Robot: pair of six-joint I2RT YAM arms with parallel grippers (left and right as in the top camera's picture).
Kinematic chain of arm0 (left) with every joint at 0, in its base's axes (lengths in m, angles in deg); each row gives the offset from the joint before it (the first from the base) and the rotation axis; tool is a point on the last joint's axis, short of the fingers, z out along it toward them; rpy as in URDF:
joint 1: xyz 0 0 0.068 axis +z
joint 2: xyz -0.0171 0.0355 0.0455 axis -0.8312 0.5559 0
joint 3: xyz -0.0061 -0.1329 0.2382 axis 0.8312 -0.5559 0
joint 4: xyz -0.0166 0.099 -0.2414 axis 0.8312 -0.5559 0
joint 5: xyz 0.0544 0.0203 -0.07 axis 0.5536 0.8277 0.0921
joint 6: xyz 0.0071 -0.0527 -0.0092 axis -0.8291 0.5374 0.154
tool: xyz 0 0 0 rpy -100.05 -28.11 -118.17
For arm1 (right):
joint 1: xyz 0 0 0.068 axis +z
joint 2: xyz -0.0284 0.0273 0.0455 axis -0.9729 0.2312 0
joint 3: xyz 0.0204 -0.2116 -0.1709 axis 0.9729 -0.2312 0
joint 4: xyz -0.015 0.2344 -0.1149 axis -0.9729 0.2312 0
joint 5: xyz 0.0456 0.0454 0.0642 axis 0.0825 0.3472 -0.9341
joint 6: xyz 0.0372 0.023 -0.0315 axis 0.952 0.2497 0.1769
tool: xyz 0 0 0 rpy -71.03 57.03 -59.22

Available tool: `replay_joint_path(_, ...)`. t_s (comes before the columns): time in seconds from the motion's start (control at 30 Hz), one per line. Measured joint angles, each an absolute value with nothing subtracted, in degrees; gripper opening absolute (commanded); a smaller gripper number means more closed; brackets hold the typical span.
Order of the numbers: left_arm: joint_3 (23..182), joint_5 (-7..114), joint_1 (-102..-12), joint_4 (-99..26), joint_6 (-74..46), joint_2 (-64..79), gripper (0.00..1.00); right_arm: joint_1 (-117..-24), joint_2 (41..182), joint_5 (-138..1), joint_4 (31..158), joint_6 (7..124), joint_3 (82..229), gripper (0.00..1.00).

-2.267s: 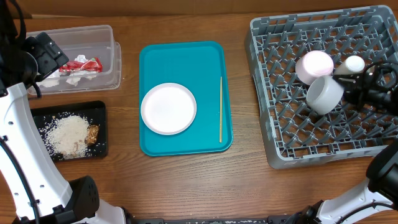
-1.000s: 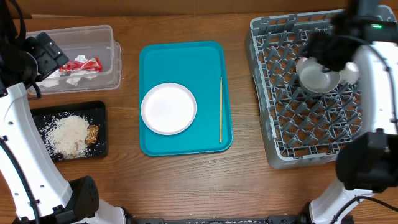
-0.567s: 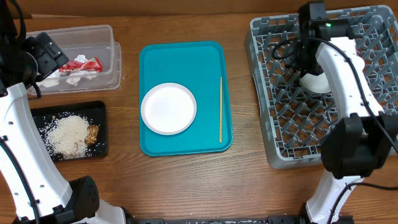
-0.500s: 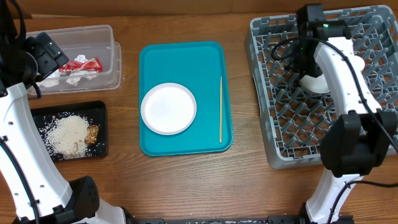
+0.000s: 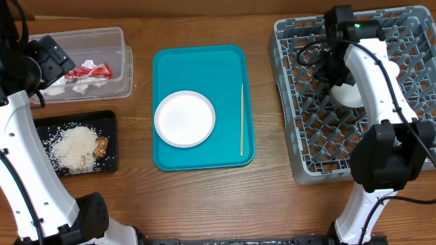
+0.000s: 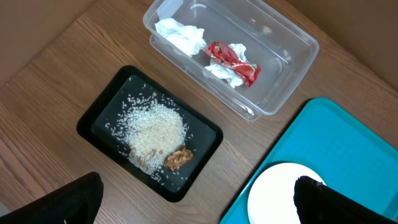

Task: Sort waste into correct bins and load items into the dishwasher
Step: 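Regrasp the grey bowl and move it lower in the rack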

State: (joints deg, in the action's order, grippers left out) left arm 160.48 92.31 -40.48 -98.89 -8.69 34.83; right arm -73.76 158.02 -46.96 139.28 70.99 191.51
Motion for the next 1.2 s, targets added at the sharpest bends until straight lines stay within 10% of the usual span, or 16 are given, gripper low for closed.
replay_joint_path(0.33, 160.48, 92.31, -40.48, -98.89, -8.69, 34.83, 1.00, -78.57, 153.98, -57.28, 144.04, 71.88, 194.04, 0.04)
replay_joint_path(0.8, 160.48, 92.31, -40.48, -98.89, -8.69, 34.83, 1.00, -103.72, 151.27, -119.46, 155.19, 41.55, 190.02, 0.04)
replay_joint_path(1.2, 160.48, 92.31, -40.48, -98.89, -8.69, 34.83, 1.00, -106.46, 151.09, -135.31, 137.62, 33.66, 170.15, 0.04)
